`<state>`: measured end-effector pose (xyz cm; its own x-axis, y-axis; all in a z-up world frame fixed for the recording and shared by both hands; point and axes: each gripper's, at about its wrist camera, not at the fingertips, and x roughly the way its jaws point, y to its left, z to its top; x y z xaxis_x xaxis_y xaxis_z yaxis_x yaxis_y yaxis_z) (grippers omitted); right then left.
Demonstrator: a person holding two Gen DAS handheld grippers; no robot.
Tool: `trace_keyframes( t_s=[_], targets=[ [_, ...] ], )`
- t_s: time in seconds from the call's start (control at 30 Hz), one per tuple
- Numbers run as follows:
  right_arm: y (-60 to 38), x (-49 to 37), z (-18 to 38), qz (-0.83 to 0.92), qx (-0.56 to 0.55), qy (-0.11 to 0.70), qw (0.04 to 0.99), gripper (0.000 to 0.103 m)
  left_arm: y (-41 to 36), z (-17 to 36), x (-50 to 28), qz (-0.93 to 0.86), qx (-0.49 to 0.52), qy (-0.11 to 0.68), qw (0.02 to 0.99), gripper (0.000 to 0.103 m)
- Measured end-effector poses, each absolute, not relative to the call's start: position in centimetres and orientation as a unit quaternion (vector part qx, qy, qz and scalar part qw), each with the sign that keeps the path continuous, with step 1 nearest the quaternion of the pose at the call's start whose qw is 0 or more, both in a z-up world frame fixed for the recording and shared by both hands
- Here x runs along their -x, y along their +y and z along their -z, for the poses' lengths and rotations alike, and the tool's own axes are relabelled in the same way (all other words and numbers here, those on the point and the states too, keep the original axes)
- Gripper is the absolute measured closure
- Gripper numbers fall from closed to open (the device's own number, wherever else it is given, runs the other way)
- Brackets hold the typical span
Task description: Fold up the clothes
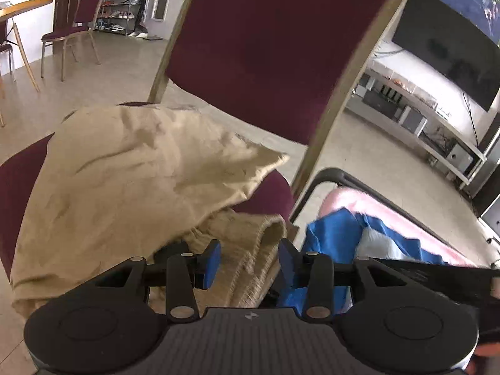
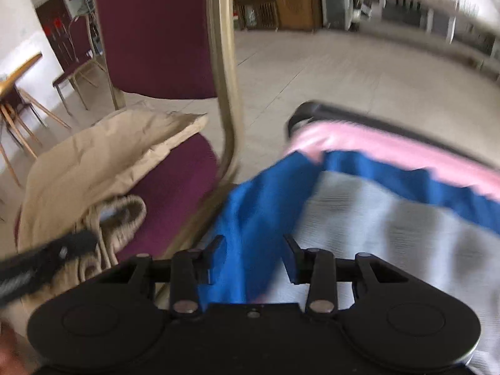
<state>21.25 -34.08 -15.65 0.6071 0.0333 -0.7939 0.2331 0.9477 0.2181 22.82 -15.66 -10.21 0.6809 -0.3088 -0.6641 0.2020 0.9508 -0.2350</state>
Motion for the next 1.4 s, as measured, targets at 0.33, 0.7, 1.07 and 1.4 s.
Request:
trace_keyframes(
  t_s=[0.33, 0.7, 1.07, 1.4],
  targets=[
    [-32.1, -27.6, 20.4, 0.073, -0.153, 0.474, 0.864, 0.088, -14.2, 10.8, -23.9, 0.139, 0.106, 0.387, 0.905, 0.063],
    [-39.9, -13.5, 12.5, 0.115, -0.325, 0.363, 0.865, 0.095, -16.1, 9.9, -21.7, 0.215, 0.092, 0.37, 0.899, 0.063],
    [-50.2, 0.9, 20.5, 0.223, -0.483, 0.373, 0.76, 0.083, -21.4, 12.1, -20.7, 0.288, 0.06, 0.421, 0.858, 0.063],
    [-49.6, 4.8, 16.3, 0.186, -0.464, 0.298, 0.813, 0.063, -32.8, 15.0, -23.7, 0.387, 0.042, 0.473, 0.79, 0.063]
  ],
)
